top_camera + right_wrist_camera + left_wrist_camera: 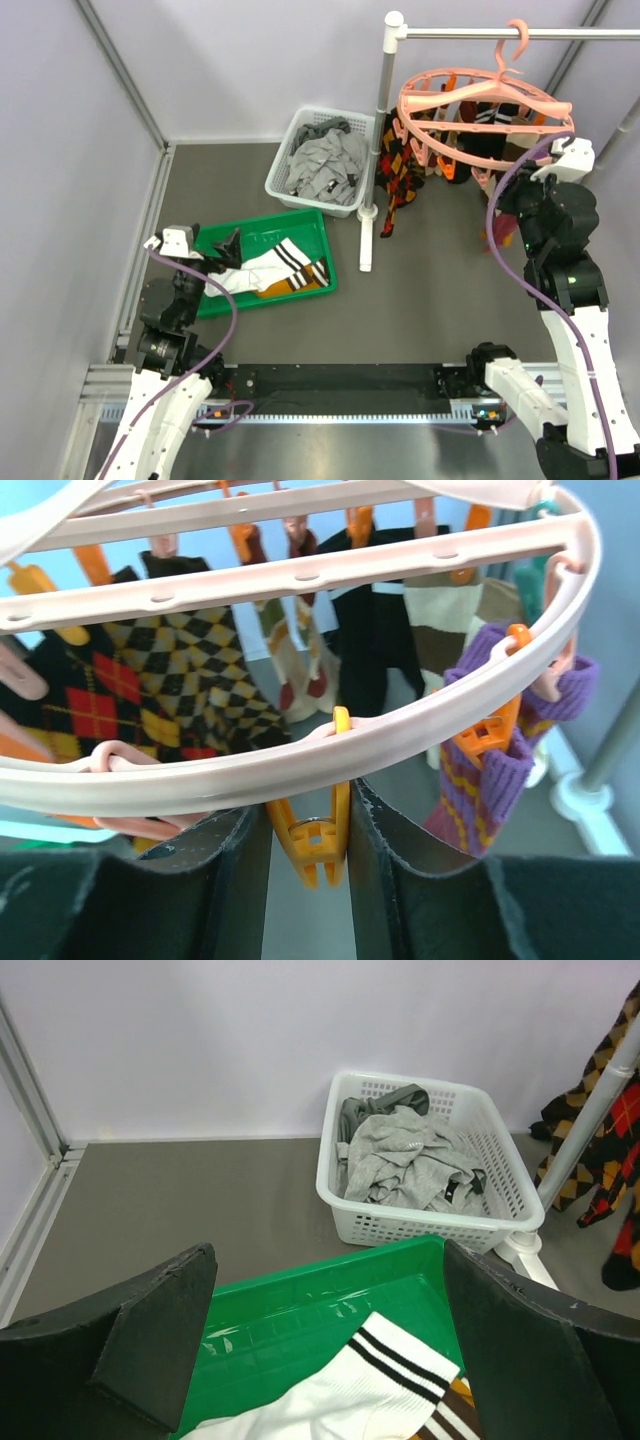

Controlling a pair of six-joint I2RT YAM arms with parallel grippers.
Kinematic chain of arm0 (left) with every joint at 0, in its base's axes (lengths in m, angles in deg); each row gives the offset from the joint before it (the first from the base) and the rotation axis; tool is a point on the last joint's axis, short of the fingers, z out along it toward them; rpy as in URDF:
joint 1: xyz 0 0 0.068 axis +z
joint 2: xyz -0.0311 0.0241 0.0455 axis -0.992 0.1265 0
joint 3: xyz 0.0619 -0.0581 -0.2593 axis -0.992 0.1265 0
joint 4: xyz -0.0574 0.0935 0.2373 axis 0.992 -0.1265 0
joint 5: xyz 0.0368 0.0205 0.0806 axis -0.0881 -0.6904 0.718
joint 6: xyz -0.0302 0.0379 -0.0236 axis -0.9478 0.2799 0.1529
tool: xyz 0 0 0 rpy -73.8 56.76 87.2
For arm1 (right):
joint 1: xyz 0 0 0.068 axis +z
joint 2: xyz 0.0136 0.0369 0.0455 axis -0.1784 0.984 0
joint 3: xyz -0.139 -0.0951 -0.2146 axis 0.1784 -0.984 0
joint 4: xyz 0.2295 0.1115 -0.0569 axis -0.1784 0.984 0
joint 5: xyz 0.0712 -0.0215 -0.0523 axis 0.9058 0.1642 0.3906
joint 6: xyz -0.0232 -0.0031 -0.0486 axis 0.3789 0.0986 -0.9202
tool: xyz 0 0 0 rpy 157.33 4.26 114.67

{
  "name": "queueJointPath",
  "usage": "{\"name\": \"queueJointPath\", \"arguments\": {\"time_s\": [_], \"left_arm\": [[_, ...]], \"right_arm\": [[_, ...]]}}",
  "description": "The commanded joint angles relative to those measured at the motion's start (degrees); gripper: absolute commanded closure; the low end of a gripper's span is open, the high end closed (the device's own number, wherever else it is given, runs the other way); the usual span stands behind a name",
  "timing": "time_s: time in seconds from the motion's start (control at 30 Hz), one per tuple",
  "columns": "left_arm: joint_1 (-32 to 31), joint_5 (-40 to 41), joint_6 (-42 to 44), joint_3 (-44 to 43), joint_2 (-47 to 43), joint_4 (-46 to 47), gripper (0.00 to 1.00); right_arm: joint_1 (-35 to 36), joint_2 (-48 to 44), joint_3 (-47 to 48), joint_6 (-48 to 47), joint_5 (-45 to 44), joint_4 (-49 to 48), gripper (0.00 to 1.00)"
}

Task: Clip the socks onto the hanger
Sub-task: Open the clamp at the hanger.

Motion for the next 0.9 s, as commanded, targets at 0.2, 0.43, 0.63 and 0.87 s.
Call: {"name": "queueJointPath", "arguments": {"time_s": [0.2, 0.43, 0.63, 0.87], "left_arm": [[-0.87, -5.36, -0.22, 1.03, 0.02, 3.88, 0.01], [-1.4, -9.31, -3.02, 0.77, 3.35, 5.11, 0.01], [-1.31, -13.26, -4.96, -5.62, 13.53, 0.28, 0.01], [-1.66, -16.69, -4.18, -17.94, 35.57, -14.66, 0.01]], "right_arm": [[0.49, -0.47, 0.32, 12.12, 4.61, -3.09, 1.0], [0.49, -2.23, -3.28, 17.39, 6.36, -6.16, 1.0], [0.4, -3.02, -3.64, 19.07, 6.81, -6.17, 1.0], [0.4, -3.28, -2.94, 18.02, 5.93, -5.55, 1.0]]}}
